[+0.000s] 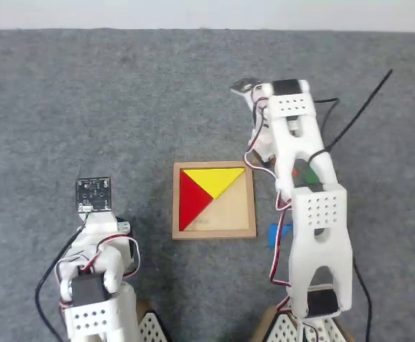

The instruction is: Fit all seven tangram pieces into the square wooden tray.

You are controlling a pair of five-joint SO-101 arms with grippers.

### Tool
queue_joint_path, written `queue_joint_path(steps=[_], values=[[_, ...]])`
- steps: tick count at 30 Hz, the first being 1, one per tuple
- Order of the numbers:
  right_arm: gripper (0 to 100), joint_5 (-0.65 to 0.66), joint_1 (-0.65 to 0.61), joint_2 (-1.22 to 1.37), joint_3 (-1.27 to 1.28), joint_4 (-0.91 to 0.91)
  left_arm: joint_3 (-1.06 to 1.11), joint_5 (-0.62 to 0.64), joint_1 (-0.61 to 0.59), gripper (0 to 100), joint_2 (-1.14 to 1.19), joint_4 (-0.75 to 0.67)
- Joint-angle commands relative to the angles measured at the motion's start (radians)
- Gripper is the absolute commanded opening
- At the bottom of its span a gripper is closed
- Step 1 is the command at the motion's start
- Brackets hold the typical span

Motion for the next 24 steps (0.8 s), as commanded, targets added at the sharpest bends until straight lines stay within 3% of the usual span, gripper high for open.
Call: queue_joint_path(steps=[1, 8, 14, 24], values=[[28.1, -0.043, 0.004, -0.110, -0.026, 0.013, -0.005, -0.005, 0.006, 4, -0.018, 0.003], [28.1, -0.040, 0.053, -0.217, -0.025, 0.102, -0.005, -0.005, 0.006, 4, -0.018, 0.003], [28.1, 0.041, 0.153, -0.234, 0.038, 0.107, -0.005, -0.005, 0.006, 4, -0.018, 0.003], [28.1, -0.026, 0.081, -0.257, 0.101, 0.028, -0.005, -0.005, 0.006, 4, -0.018, 0.003]])
